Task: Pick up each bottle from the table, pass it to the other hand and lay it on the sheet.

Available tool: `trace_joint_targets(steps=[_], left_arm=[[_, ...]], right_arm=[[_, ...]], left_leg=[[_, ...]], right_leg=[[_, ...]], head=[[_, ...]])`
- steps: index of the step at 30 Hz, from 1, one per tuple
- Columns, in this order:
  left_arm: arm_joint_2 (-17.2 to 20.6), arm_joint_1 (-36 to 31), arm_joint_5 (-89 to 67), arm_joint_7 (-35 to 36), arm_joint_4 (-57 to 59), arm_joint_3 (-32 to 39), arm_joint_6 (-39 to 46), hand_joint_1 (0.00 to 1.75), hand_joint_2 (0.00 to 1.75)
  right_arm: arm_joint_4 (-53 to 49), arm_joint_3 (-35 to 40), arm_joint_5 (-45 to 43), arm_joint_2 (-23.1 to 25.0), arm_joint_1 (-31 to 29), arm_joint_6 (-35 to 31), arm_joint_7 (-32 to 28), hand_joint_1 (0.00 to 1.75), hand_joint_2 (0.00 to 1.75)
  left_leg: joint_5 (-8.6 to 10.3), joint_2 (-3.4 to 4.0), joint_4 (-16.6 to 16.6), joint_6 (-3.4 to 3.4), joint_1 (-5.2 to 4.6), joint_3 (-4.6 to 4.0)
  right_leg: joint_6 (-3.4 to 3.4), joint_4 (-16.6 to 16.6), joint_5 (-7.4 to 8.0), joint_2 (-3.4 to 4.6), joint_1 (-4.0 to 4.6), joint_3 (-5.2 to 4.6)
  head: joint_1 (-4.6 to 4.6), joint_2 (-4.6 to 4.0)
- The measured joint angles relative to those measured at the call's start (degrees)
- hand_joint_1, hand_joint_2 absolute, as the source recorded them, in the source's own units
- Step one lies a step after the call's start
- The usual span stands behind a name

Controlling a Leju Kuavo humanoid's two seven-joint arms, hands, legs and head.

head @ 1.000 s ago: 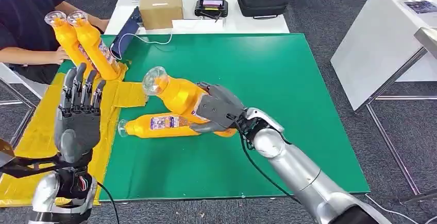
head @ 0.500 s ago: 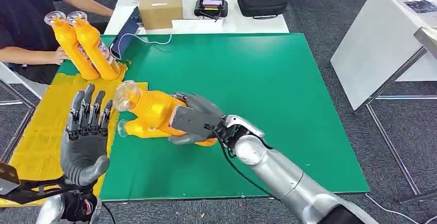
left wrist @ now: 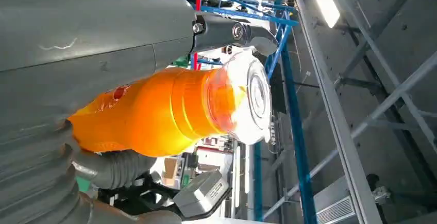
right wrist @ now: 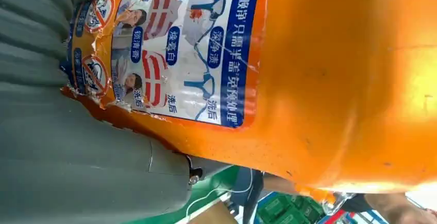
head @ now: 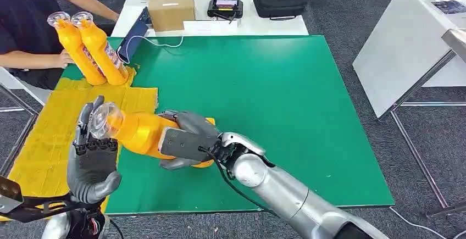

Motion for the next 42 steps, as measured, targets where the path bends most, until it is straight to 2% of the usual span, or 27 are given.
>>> trace_joint_targets(steps=[7, 17, 19, 42], left_arm=[[0.0, 0.4, 0.2, -0.1, 0.0, 0.0, 0.0, 0.0, 1.75], [-0.1, 1.8, -0.9, -0.9, 0.0, 0.4, -1.2, 0.0, 1.75], [-0.1, 1.8, -1.6, -1.5, 0.0, 0.5, -1.4, 1.75, 1.75], [1.0, 0.0, -5.7, -3.5, 1.4, 0.4, -3.2, 1.75, 1.75]], right_arm=[[0.5, 1.5, 0.4, 0.8, 0.7, 0.2, -0.7, 1.75, 1.75], [1.7, 8.8, 2.7, 2.5, 3.3, 0.5, -1.3, 1.75, 1.75], [2.6, 9.8, 2.7, 2.9, 3.3, 1.1, -1.1, 1.75, 1.75], [9.6, 11.7, 1.4, 4.6, 0.0, 1.8, -1.7, 1.75, 1.75]], left_leg=[[0.0, 0.0, 0.0, 0.0, 0.0, 0.0], [-0.02, 0.0, 0.0, -0.02, 0.01, -0.05], [-0.02, 0.01, 0.0, -0.02, 0.01, -0.05], [-0.01, 0.05, 0.0, -0.03, 0.01, -0.07]], right_leg=[[0.0, 0.0, 0.0, 0.0, -0.01, 0.03], [-0.05, 0.0, -0.04, 0.0, 0.01, -0.07], [-0.05, 0.0, -0.04, 0.0, 0.0, -0.08], [-0.05, 0.0, 0.0, 0.04, 0.0, -0.18]], head=[[0.0, 0.0], [0.0, 0.0], [0.0, 0.0], [0.0, 0.0]])
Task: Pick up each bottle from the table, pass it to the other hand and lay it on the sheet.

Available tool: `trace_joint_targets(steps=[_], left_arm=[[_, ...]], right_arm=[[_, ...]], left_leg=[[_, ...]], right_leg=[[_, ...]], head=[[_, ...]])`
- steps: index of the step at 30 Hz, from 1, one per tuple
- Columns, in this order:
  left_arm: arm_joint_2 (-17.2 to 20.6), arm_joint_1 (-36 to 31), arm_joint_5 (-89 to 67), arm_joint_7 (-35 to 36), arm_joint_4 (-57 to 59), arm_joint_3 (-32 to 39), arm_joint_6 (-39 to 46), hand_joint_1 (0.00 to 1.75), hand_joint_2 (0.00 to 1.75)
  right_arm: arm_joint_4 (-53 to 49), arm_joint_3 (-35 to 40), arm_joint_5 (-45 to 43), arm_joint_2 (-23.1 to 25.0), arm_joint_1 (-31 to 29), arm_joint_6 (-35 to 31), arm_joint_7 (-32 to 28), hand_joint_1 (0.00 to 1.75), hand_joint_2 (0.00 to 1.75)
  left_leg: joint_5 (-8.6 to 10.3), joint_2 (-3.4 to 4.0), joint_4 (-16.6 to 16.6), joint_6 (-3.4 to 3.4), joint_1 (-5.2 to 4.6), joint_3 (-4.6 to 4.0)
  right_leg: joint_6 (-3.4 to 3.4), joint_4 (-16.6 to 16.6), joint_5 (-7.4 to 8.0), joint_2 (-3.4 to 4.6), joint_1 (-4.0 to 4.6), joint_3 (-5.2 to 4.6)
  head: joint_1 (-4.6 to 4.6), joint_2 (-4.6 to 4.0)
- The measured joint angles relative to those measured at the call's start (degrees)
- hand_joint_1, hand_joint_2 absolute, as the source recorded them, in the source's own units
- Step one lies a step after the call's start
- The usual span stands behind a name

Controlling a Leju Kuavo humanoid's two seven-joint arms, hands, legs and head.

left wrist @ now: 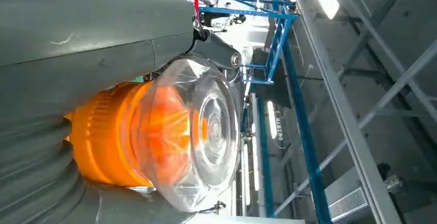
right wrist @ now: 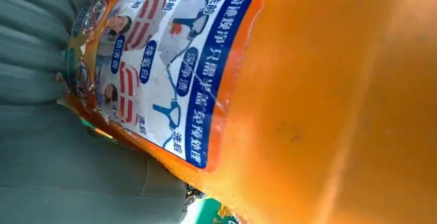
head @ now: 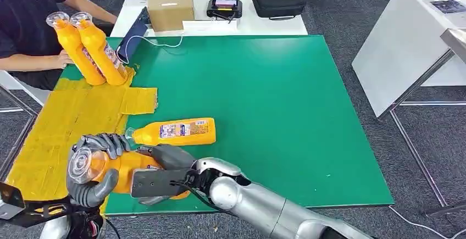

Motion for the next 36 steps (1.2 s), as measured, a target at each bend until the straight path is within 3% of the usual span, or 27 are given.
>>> trace_joint_targets(steps=[8, 9, 11, 12, 16, 18, 23, 29, 36], left_arm=[[1.0, -1.2, -1.5, 0.3, 0.8, -0.5, -0.7, 1.75, 1.75], [1.3, -1.6, -2.0, 0.3, 1.0, -0.7, -0.7, 1.75, 1.75], [2.2, -2.4, -3.2, 0.4, 1.2, -1.0, -0.5, 1.75, 1.75], [2.5, -2.9, -3.7, 0.5, 1.3, -1.0, -0.3, 1.75, 1.75], [3.5, -3.8, -6.3, 0.9, 0.7, -0.7, 0.8, 1.75, 1.75], [4.3, -3.3, -8.4, 1.4, -0.2, 0.8, 1.9, 1.75, 1.75], [6.0, -2.3, -14.4, 1.2, -1.5, 2.8, 5.8, 1.75, 1.75], [6.4, -2.3, -16.5, 1.2, -2.2, 3.2, 7.5, 1.75, 1.75], [7.2, -3.4, -32.3, 2.4, -4.2, 3.9, 19.8, 1.75, 1.75]], right_arm=[[0.4, -0.2, 0.0, -0.3, -0.4, -0.3, 0.0, 1.75, 1.75], [0.4, -0.5, 0.0, -0.5, -0.6, -0.6, 0.0, 0.0, 1.75], [0.3, -1.4, 0.8, -1.1, -0.7, -2.2, 0.0, 0.0, 1.75], [0.1, -1.8, 1.8, -1.5, -0.8, -3.1, 0.2, 0.0, 0.0], [-3.5, -5.5, 13.6, -4.3, 1.3, -10.7, 0.4, 0.0, 0.0], [-6.8, -10.1, 15.1, -6.5, 3.5, -13.1, 0.2, 0.0, 0.0], [-13.4, -21.4, 15.8, -12.1, 9.7, -12.6, -2.6, 0.0, 0.0], [-16.6, -25.9, 16.9, -13.7, 13.0, -12.2, -3.0, 0.0, 0.0], [-21.4, -30.7, 19.0, -15.9, 20.1, -12.8, -3.5, 0.0, 0.0]], left_leg=[[0.0, 0.02, 0.0, 0.0, 0.0, -0.02], [0.0, 0.02, 0.0, 0.0, 0.0, -0.02], [0.0, 0.02, 0.0, 0.0, 0.0, -0.02], [0.01, 0.02, 0.0, 0.0, 0.0, -0.02], [0.01, -0.05, 0.0, 0.0, 0.0, -0.02], [0.01, -0.11, 0.0, 0.0, -0.03, -0.02], [-0.02, -0.08, 0.0, 0.03, -0.09, -0.09], [-0.02, -0.05, 0.0, 0.02, -0.03, -0.09], [-0.02, -0.06, 0.0, 0.01, 0.0, -0.11]], right_leg=[[0.0, 0.0, 0.0, -0.01, 0.0, -0.03], [0.0, 0.0, 0.0, 0.0, 0.0, -0.03], [0.0, 0.0, 0.0, -0.01, 0.0, -0.02], [0.0, 0.0, 0.0, -0.01, 0.0, -0.02], [0.02, 0.0, 0.02, -0.06, 0.0, 0.08], [0.02, 0.0, 0.01, -0.1, -0.03, 0.07], [0.05, 0.0, 0.02, -0.07, -0.05, 0.04], [0.03, 0.0, 0.02, -0.05, -0.01, -0.08], [0.01, 0.0, 0.0, -0.07, 0.02, -0.03]], head=[[0.0, 0.0], [-0.02, 0.0], [0.0, 0.0], [-0.04, 0.0], [0.02, 0.0], [-0.04, 0.0], [0.0, 0.0], [-0.04, 0.0], [0.0, 0.0]])
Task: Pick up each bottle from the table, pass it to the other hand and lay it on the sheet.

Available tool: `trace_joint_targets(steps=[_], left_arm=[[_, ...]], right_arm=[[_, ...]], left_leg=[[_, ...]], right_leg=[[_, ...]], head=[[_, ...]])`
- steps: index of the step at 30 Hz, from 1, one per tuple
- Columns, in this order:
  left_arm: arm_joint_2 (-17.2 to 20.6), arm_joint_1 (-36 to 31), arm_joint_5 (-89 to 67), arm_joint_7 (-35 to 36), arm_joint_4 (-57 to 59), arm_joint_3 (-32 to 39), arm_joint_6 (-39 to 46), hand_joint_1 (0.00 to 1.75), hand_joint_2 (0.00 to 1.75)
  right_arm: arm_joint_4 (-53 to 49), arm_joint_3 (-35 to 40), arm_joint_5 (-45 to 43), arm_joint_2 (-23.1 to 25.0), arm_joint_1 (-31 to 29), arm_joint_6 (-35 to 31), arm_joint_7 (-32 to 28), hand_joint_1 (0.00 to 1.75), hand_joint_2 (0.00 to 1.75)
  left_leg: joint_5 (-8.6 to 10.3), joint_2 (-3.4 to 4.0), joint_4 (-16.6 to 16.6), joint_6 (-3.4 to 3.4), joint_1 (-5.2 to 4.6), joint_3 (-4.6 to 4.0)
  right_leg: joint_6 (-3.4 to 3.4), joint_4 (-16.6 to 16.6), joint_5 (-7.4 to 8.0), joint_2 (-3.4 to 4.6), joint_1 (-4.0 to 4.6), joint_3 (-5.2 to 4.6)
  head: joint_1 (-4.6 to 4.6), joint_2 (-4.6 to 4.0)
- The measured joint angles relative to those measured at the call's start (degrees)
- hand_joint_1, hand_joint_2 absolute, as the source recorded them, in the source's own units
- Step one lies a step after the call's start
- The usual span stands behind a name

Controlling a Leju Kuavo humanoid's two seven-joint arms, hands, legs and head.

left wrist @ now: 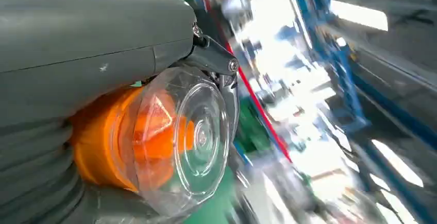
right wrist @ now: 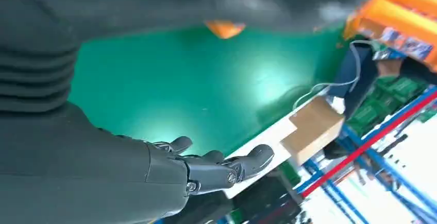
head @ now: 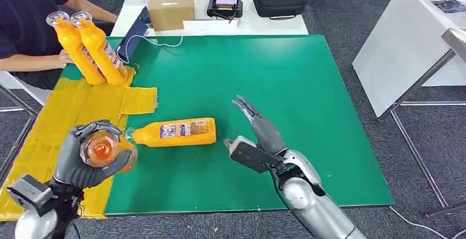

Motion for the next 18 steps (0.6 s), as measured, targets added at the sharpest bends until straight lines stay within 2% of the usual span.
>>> trace_joint_targets(steps=[4, 10, 18], left_arm=[[0.5, 0.2, -16.3, 0.6, -1.4, 0.8, 11.4, 1.75, 1.75], [1.7, 3.3, -40.6, 0.8, -1.8, 5.7, 26.8, 1.75, 1.75], [3.0, 2.8, -50.6, 5.0, 1.5, 6.7, 31.3, 1.75, 1.75]], right_arm=[[-3.5, -2.0, 1.3, -0.2, 4.3, 0.7, -0.8, 0.0, 0.0], [-3.8, 0.3, 2.1, 3.3, 3.0, 0.7, 1.6, 0.0, 0.0], [-3.8, 2.3, 1.2, 4.3, 1.6, 0.5, 2.2, 0.0, 0.0]], left_leg=[[-0.02, 0.02, 0.0, -0.02, -0.02, -0.13], [-0.03, 0.24, 0.0, -0.12, 0.09, -0.11], [0.0, 0.1, 0.0, -0.13, 0.13, -0.12]], right_leg=[[0.01, 0.0, 0.01, 0.03, 0.0, -0.01], [-0.05, 0.0, -0.03, 0.23, 0.08, -0.25], [-0.03, 0.0, -0.01, 0.16, 0.1, -0.19]], head=[[0.0, 0.0], [-0.02, 0.0], [0.0, 0.0]])
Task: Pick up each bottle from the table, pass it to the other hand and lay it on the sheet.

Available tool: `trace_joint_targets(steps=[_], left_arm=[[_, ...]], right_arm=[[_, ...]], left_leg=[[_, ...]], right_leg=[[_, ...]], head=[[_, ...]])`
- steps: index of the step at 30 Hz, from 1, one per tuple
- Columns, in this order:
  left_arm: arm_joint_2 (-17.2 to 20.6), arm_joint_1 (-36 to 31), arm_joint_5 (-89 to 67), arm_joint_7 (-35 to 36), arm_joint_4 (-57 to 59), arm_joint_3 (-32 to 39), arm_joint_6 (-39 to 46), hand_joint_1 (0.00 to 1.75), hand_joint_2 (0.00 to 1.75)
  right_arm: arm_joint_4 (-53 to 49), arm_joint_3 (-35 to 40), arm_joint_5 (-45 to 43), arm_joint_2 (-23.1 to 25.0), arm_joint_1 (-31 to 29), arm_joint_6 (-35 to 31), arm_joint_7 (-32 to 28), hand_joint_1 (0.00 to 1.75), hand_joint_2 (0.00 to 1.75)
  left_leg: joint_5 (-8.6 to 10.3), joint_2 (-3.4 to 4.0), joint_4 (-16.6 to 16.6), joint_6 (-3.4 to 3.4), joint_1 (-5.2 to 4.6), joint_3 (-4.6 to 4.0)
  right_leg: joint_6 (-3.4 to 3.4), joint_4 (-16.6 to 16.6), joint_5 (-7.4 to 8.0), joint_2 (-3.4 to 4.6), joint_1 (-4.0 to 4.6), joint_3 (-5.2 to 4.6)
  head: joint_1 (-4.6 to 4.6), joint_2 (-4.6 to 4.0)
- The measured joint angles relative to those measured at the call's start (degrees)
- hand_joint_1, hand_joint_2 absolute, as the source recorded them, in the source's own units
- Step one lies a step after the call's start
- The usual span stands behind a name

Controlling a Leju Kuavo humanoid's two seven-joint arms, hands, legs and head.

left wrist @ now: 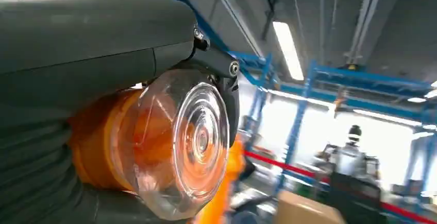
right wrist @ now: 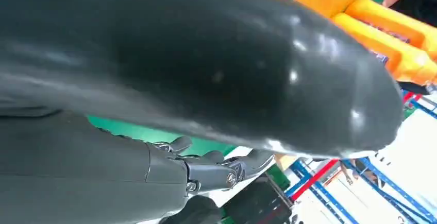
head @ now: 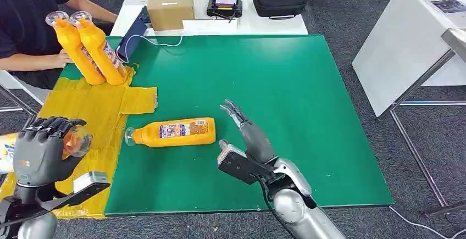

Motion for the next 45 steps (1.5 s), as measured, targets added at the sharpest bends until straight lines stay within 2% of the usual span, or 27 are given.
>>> trace_joint_targets(steps=[2, 4, 7, 10, 17, 25, 34, 35, 36, 45], left_arm=[[0.5, -1.1, -5.3, 2.4, 1.7, -0.2, 1.6, 1.75, 1.75], [0.7, -2.8, -11.2, 5.1, 4.3, -1.1, 2.4, 1.75, 1.75], [0.6, -4.5, -18.9, 10.2, 9.1, -4.4, 3.7, 1.75, 1.75], [0.5, -5.5, -20.4, 12.3, 12.7, -7.6, 4.1, 1.75, 1.75], [-1.4, -11.7, -24.7, 15.7, 28.4, -13.2, 3.6, 1.75, 1.75], [-3.3, -17.3, -19.7, 12.9, 45.2, -16.5, 3.2, 1.75, 1.75], [-4.4, -19.6, -16.1, 10.5, 50.9, -17.5, 1.6, 1.75, 1.75], [-4.5, -19.7, -16.0, 10.4, 51.2, -17.5, 1.5, 1.34, 0.0], [-4.5, -19.9, -14.8, 9.5, 51.4, -17.6, 0.8, 0.0, 0.0], [-4.3, -22.0, 5.7, -3.1, 53.7, -16.9, -9.2, 0.0, 0.0]], right_arm=[[0.0, 0.1, -0.2, -0.1, 0.2, 0.0, 0.0, 0.0, 0.0], [-1.0, 0.0, -0.3, -1.2, 1.7, -0.7, -0.6, 0.0, 0.0], [-3.7, -1.2, 0.2, -3.5, 6.3, -1.0, -2.9, 0.0, 0.0], [-5.3, -2.0, 0.9, -4.6, 9.1, -0.9, -3.6, 0.0, 0.0], [-7.1, -4.5, 1.0, -6.8, 11.9, 0.5, -4.1, 0.0, 0.0], [-7.3, -5.8, 0.9, -7.5, 11.8, 2.5, -4.4, 0.0, 0.0], [-7.3, -5.8, 0.9, -7.7, 11.3, 2.5, -4.5, 0.0, 0.0], [-7.3, -5.8, 0.9, -7.7, 11.3, 2.5, -4.6, 0.0, 0.0], [-7.3, -5.8, 0.9, -7.8, 11.3, 2.5, -4.6, 0.0, 0.0], [-6.5, -5.7, 0.4, -8.2, 10.2, 2.7, -4.5, 0.0, 0.0]], left_leg=[[0.0, -0.05, 0.0, 0.0, 0.0, 0.0], [-0.01, -0.15, 0.0, 0.0, 0.0, 0.06], [-0.03, -0.32, 0.0, 0.01, -0.03, -0.05], [-0.04, -0.07, 0.0, 0.02, -0.08, -0.07], [-0.01, -0.14, 0.0, 0.03, -0.09, -0.06], [-0.01, 0.05, 0.0, 0.03, -0.11, -0.05], [-0.01, 0.04, 0.0, 0.03, -0.1, -0.05], [-0.01, 0.04, 0.0, 0.03, -0.1, -0.05], [-0.01, 0.03, 0.0, 0.03, -0.1, -0.05], [0.02, -0.11, 0.0, 0.04, -0.11, 0.09]], right_leg=[[0.0, 0.0, 0.0, -0.03, 0.0, -0.03], [-0.01, 0.0, -0.05, -0.17, -0.01, -0.49], [-0.02, 0.0, -0.04, -0.26, 0.0, 0.09], [-0.01, 0.0, 0.01, -0.15, -0.02, -0.02], [-0.02, 0.0, -0.01, -0.17, -0.04, -0.01], [-0.11, 0.0, 0.16, -0.03, -0.04, -0.07], [-0.11, 0.0, 0.14, -0.03, -0.04, -0.05], [-0.11, 0.0, 0.14, -0.03, -0.04, -0.05], [-0.11, 0.0, 0.14, -0.03, -0.04, -0.04], [-0.11, 0.0, 0.11, -0.16, -0.05, 0.27]], head=[[0.0, 0.0], [-0.04, 0.0], [-0.02, 0.0], [0.0, 0.0], [0.0, 0.0], [-0.02, 0.0], [-0.02, 0.0], [-0.02, 0.0], [-0.02, 0.0], [-0.04, 0.0]])
